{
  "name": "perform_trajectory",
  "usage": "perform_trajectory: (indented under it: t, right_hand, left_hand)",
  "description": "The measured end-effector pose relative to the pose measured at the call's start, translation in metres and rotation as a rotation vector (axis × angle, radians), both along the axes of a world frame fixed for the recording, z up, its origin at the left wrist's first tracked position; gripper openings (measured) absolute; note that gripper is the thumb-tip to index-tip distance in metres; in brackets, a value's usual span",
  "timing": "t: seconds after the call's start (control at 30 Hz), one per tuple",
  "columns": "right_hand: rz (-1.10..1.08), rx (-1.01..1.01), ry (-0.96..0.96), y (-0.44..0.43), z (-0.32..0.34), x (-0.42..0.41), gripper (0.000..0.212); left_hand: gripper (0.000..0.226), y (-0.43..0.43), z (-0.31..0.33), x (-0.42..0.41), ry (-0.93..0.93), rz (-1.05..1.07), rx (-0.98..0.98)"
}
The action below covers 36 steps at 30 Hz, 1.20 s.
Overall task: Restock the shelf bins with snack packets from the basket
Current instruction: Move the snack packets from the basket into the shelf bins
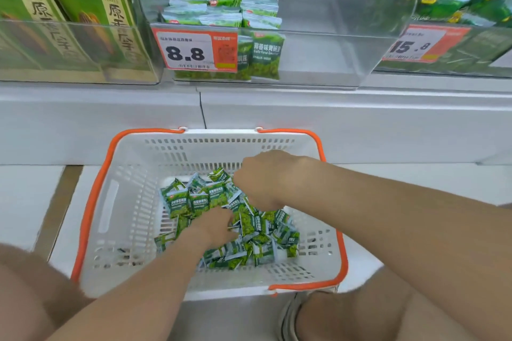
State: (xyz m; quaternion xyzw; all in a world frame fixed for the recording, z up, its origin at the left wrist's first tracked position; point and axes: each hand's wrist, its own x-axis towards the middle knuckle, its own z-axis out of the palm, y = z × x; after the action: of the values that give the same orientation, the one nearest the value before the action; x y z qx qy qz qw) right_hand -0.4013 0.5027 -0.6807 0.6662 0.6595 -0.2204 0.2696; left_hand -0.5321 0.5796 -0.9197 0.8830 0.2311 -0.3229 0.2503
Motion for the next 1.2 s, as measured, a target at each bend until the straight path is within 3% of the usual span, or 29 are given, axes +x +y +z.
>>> perform_trajectory:
  t: [0.3, 0.47, 0.53, 0.63, 0.73, 0.8, 0.87, 0.97, 1.03, 1.13, 1.2]
  right_hand:
    - [-0.015, -0.004, 0.009, 0.002, 0.009, -0.011, 0.012]
    - [0.009, 0.030, 0.010, 0.000, 0.015, -0.020, 0.016]
    - [0.036, 0.040, 0.022, -0.002, 0.019, -0.020, 0.012]
    - [0.059, 0.034, 0.043, -0.005, 0.032, -0.015, 0.015]
    - [0.018, 0.072, 0.046, -0.011, 0.051, -0.005, 0.024]
    - [-0.037, 0.143, 0.035, -0.014, 0.061, 0.004, 0.020]
    - [-0.083, 0.216, 0.039, -0.013, 0.068, 0.014, 0.048]
    - [-0.113, 0.440, 0.173, -0.006, 0.074, 0.025, 0.039]
    - [-0.160, 0.557, 0.244, -0.001, 0.081, 0.031, 0.025]
    - [-0.229, 0.702, 0.277, 0.000, 0.104, 0.038, 0.010]
    - [-0.289, 0.788, 0.276, -0.002, 0.115, 0.045, 0.013]
  left_hand:
    - [0.045, -0.033, -0.021, -0.011, -0.105, 0.083, -0.004]
    - [0.031, -0.015, -0.003, 0.002, -0.118, 0.163, -0.107]
    - [0.040, -0.003, 0.011, 0.007, -0.150, 0.317, -0.215]
    - [0.028, 0.013, 0.045, 0.015, -0.310, 0.609, -0.446]
    - [0.048, 0.018, 0.106, 0.027, -0.541, 0.887, -0.773]
    - [0.030, 0.019, 0.143, 0.035, -0.686, 0.999, -0.868]
    - [0.018, 0.018, 0.174, 0.039, -0.769, 1.070, -0.964]
    - [0.015, 0.016, 0.207, 0.040, -0.792, 1.148, -1.123]
    - [0.021, 0.011, 0.226, 0.039, -0.792, 1.149, -1.105]
    - [0.036, 0.008, 0.250, 0.037, -0.892, 1.031, -0.762]
    - [0.029, 0.006, 0.261, 0.033, -1.050, 0.930, -0.615]
